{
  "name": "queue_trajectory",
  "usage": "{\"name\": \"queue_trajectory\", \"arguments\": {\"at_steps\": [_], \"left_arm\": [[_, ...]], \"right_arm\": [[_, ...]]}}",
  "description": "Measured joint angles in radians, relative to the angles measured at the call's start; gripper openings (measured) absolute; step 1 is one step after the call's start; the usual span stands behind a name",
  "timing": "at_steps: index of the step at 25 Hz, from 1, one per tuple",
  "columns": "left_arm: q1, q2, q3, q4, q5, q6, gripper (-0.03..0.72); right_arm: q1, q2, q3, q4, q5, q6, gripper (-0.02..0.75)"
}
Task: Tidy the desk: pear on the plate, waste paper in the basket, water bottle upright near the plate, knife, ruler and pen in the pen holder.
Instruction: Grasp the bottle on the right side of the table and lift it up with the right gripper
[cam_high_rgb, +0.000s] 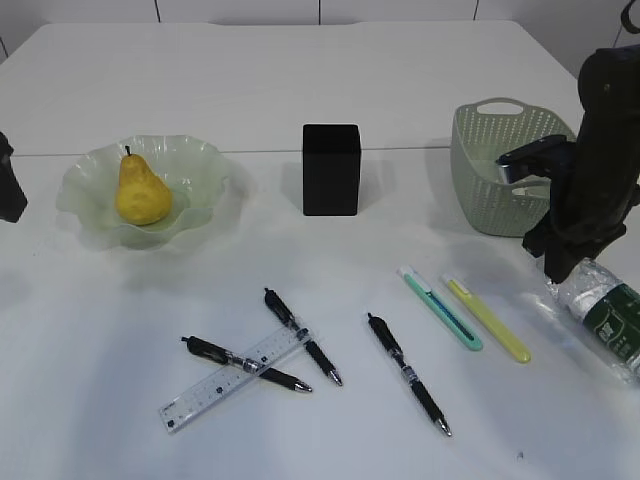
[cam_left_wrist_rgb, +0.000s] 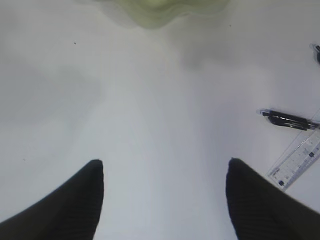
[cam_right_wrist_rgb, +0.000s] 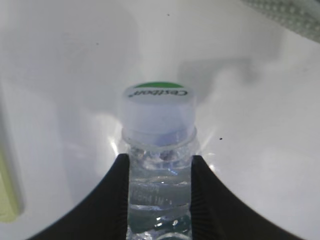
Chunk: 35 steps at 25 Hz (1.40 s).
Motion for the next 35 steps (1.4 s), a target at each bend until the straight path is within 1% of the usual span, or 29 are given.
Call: {"name": "queue_trajectory", "arguments": {"at_steps": [10,16,19,25,35], "left_arm": [[0.0,0.0,0.0,0.0,0.0,0.0,0.538],[0.0,0.0,0.0,0.0,-0.002,0.0,0.538],[0.0,0.0,0.0,0.0,-0.005,0.0,0.538],[0.0,0.0,0.0,0.0,-0.011,0.0,0.538],[0.0,0.0,0.0,-0.002,-0.011,0.0,0.538]], "right_arm": [[0.0,-0.1,0.002,0.047,0.015,0.002,0.21],[0.0,-0.166,0.002,0.114,0.035,-0.03,0.21],[0.0,-0.193,0.003,0.167,0.041,-0.065,0.207],[0.0,-0.255,0.007,0.328,0.057,-0.169,0.207],[0.0,-0.341,0.007,0.538,0.098,-0.289,0.207]]}}
